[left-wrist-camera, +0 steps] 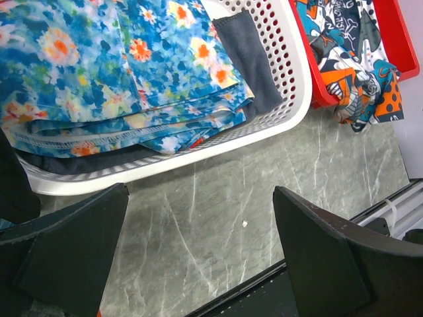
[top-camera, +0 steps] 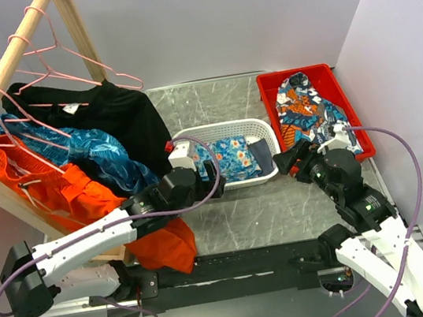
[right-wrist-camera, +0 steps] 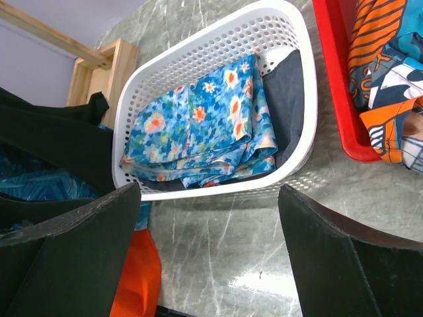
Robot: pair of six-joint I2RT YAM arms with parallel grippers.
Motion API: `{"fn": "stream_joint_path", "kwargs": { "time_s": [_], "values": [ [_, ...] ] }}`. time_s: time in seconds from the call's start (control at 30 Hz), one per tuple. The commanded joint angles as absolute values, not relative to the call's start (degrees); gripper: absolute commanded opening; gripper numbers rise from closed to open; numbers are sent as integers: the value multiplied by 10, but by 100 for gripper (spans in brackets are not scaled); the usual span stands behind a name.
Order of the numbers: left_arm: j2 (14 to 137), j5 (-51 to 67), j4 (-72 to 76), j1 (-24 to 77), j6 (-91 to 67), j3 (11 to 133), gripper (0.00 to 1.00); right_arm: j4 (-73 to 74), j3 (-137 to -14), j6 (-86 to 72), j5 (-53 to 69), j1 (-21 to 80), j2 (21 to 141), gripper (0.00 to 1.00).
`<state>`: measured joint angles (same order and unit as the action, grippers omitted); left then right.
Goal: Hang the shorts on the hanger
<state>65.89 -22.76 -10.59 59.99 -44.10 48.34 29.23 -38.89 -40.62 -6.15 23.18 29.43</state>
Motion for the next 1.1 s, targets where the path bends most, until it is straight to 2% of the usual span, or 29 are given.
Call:
{"fn": "stream_joint_path", "kwargs": {
  "time_s": [0.0,0.37,0.63,1.07],
  "values": [
    [664,-224,-87,607,-425,494,96,284,-388,-399,-64,235,301,92],
    [721,-288,-127,663,-424,536,97,281,-382,-401,-65,234,311,93],
    [751,-237,-70,686,-467,508,96,286,-393,-401,-65,235,318,94],
    [924,-277,-96,711,-575,554,96,275,-396,-396,-64,235,330,95]
  ]
}}
